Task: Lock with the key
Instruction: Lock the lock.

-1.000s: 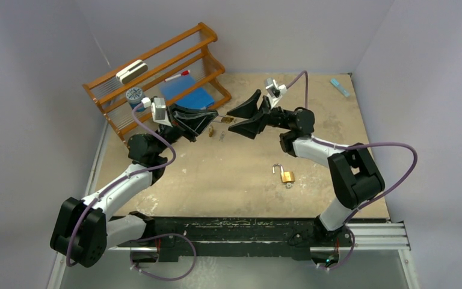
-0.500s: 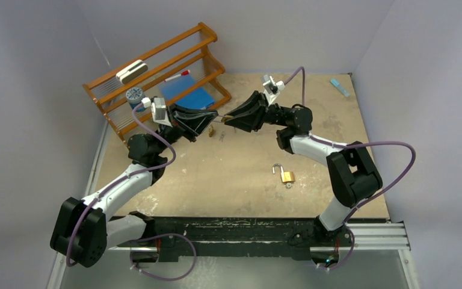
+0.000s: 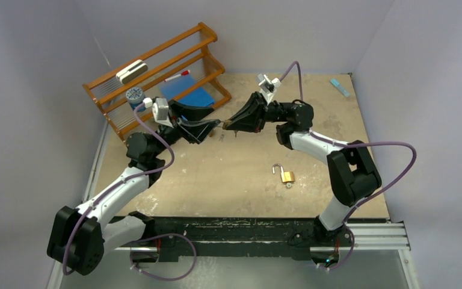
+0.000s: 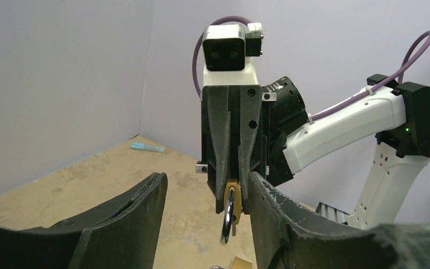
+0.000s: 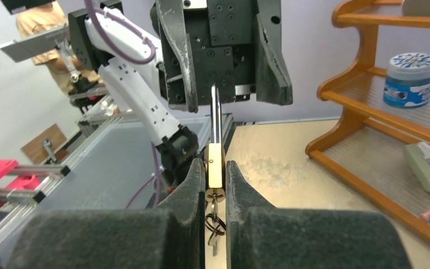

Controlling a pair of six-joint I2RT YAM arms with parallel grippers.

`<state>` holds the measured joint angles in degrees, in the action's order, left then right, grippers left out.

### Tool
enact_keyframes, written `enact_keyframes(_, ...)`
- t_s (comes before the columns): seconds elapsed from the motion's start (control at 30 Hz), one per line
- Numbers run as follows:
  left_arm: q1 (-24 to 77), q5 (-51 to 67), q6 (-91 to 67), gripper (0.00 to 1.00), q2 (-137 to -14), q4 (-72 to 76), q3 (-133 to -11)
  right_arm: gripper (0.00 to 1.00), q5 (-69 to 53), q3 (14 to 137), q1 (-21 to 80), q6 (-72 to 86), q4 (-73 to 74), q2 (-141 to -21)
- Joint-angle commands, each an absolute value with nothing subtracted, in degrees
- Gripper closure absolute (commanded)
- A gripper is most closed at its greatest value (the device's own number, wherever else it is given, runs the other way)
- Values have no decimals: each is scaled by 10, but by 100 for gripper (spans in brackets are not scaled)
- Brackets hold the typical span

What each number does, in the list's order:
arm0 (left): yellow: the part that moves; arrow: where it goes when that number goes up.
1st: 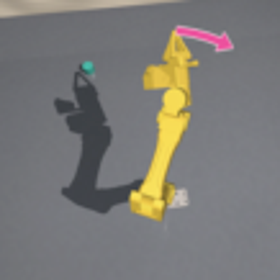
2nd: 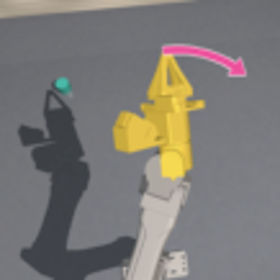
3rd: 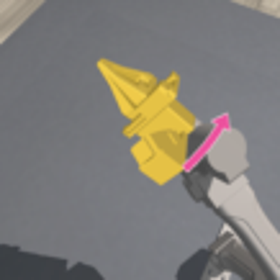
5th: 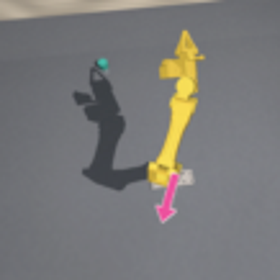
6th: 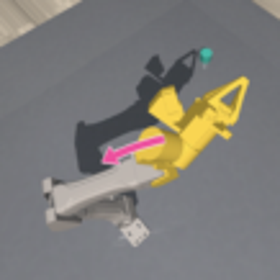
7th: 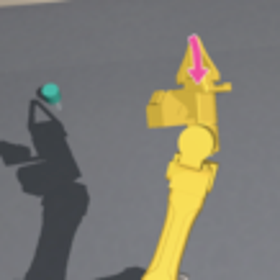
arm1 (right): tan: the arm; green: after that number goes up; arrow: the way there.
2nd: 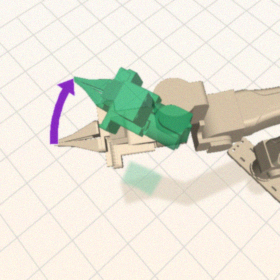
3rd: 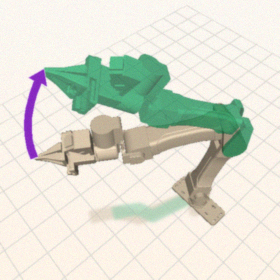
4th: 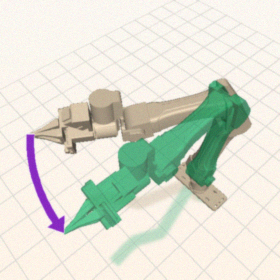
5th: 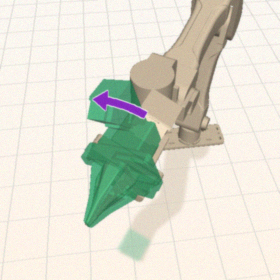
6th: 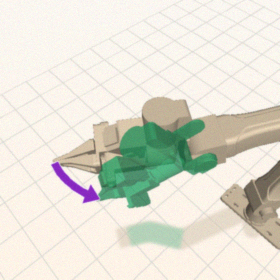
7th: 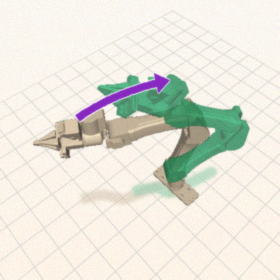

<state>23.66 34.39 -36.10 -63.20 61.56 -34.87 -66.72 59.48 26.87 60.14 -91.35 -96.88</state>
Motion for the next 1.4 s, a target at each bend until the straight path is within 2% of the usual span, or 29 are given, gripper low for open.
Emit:
enact_keyframes(0.0, 237, 346, -305, 44, -588, 538, -378, 100, -725, 621, 252, 618, -963, -936)
enact_keyframes(0.17, 241, 373, -295, 48, -589, 503, -396, 100, -746, 613, 236, 528, -809, -880)
enact_keyframes(0.33, 242, 433, -334, 52, -610, 545, -402, 100, -720, 623, 236, 339, -556, -818)
enact_keyframes(0.43, 243, 448, -348, 52, -617, 566, -402, 100, -714, 635, 236, 285, -476, -803)
enact_keyframes(0.73, 244, 487, -412, 51, -623, 670, -392, 100, -708, 640, 236, 253, -430, -802)
enact_keyframes(0.83, 248, 496, -414, 54, -625, 674, -395, 100, -707, 641, 236, 252, -427, -801)
enact_keyframes(1.17, 253, 490, -360, 53, -630, 586, -410, 100, -706, 649, 236, 240, -404, -795)
enact_keyframes(1.3, 254, 486, -346, 60, -629, 564, -414, 100, -706, 651, 237, 237, -402, -794)
enact_keyframes(1.37, 255, 480, -329, 60, -629, 540, -415, 100, -706, 652, 237, 237, -402, -793)
